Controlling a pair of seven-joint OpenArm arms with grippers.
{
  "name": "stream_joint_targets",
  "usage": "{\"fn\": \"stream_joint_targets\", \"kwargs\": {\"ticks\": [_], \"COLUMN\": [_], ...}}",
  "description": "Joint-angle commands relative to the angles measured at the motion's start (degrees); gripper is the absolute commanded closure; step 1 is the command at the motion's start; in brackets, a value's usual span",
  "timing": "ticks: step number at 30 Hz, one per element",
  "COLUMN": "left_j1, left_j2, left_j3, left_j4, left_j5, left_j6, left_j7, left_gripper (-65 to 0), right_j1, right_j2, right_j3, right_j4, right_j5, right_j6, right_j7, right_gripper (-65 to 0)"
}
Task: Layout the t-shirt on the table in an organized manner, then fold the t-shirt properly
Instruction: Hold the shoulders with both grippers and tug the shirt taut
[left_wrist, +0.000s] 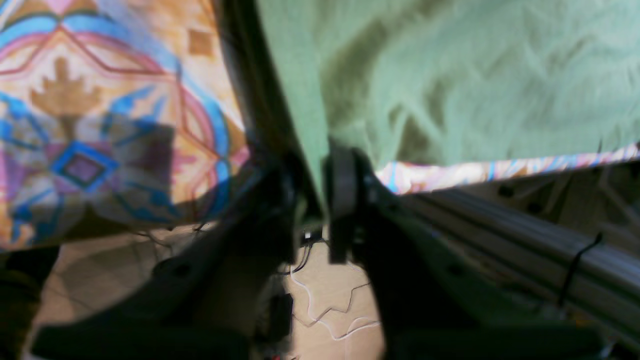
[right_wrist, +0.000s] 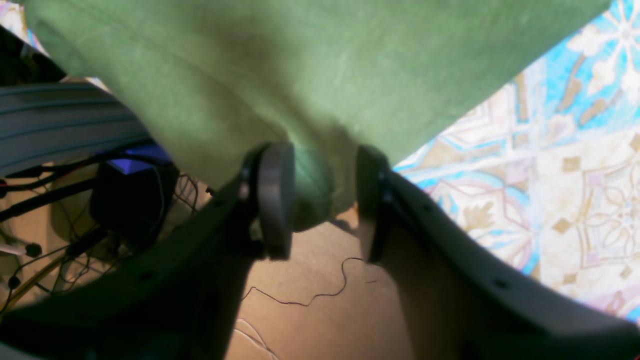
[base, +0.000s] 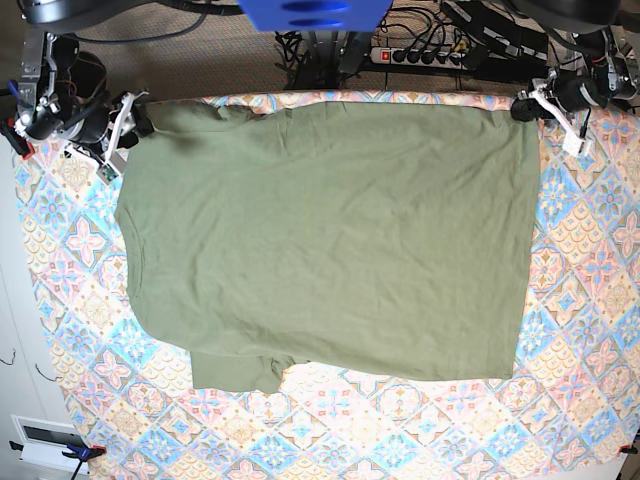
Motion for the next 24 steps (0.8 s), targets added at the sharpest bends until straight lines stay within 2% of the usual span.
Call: {"fn": "stream_joint_targets", "kwargs": {"ticks": [1,3,13,20,24], "left_j1": [0.4,0.4,0.4,0.3,0.3], "left_j2": [-1.0,-1.1,-1.9,-1.9,-1.9], "left_j3": [-0.3,-0.4,-0.4,-0.4,-0.4], "left_j4": [0.5,0.5,0.5,0.5,0.5], "left_j5": [-0.4,-0.4,-0.4,-0.4,-0.4], "left_j6": [-1.1,-1.9,-2.5,-2.5,-2.5], "left_j7": [0.2,0.2,0.1,0.1,0.1], "left_gripper": [-3.9,0.0,0.0,0.0,0.0], "right_j1": [0.2,0.2,0.2,2.8,5.2], "right_j2": [1.2,1.2,1.2,1.0,-1.2], "right_j3": [0.5,0.5,1.0,1.1,1.1], "right_j4": [1.0,1.0,-0.8,-7.7,-9.0], "right_j5": [0.5,0.5,0.5,0.5,0.5], "right_j6": [0.1,0.1,0.1,0.1,0.1], "right_j7": [0.6,0.6,0.6,0.7,0.6], "right_gripper": [-20.0,-20.0,-20.5,-27.3,-27.2]}}
